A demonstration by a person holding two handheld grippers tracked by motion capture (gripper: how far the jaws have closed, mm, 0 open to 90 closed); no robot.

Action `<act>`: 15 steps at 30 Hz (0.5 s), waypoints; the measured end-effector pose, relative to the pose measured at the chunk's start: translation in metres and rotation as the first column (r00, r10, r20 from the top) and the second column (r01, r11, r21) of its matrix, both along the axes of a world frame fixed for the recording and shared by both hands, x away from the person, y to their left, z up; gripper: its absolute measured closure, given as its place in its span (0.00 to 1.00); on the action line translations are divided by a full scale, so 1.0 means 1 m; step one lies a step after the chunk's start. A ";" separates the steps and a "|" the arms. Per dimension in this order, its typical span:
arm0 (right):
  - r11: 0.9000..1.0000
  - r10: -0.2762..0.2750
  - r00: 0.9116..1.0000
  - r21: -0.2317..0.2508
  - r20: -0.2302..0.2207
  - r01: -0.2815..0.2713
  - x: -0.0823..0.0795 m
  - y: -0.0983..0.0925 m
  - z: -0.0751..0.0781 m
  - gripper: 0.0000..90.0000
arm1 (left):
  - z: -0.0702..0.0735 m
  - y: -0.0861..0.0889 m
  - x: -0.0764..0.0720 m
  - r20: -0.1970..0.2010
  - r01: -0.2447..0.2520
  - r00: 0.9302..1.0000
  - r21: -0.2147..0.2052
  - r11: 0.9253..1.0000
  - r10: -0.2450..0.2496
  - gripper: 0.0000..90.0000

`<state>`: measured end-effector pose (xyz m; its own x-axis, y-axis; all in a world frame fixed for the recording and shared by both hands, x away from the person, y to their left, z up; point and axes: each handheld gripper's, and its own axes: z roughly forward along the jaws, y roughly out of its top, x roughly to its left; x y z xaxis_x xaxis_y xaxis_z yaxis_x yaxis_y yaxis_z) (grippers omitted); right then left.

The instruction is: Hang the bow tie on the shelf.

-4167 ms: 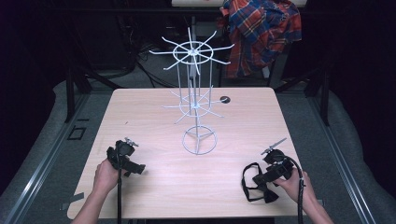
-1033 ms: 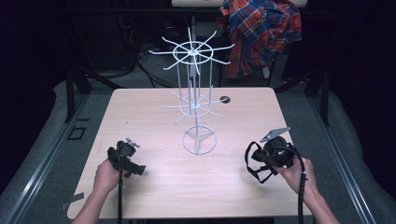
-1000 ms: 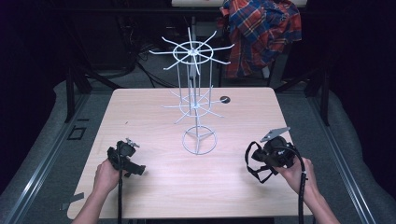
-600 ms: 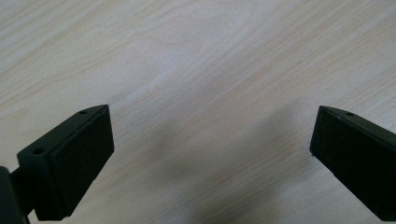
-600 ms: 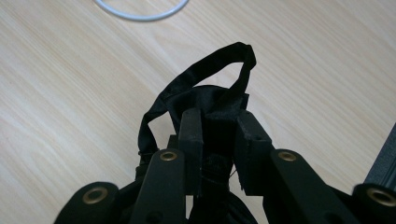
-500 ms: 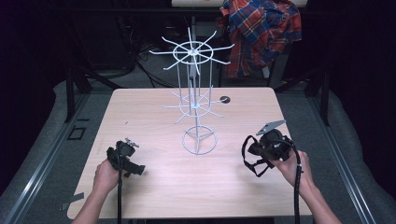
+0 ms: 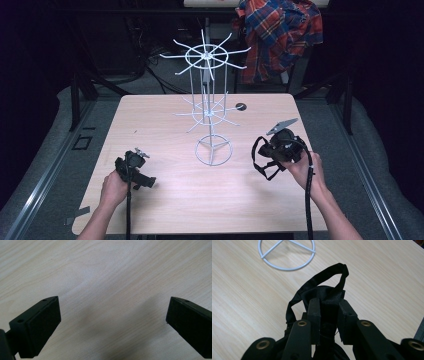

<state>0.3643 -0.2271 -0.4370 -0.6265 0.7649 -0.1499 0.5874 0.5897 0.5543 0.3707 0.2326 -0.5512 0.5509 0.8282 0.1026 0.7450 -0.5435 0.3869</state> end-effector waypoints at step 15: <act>1.000 -0.016 0.997 0.010 0.072 0.015 0.015 0.016 0.024 0.83 | 0.000 0.000 0.000 -0.003 0.000 1.000 -0.002 1.000 0.000 0.00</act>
<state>0.3792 -0.2109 -0.4133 -0.6024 0.7759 -0.1875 0.5544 0.5757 0.6011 0.3707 0.2328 -0.5511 0.5514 0.8283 0.0989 0.7462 -0.5427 0.3855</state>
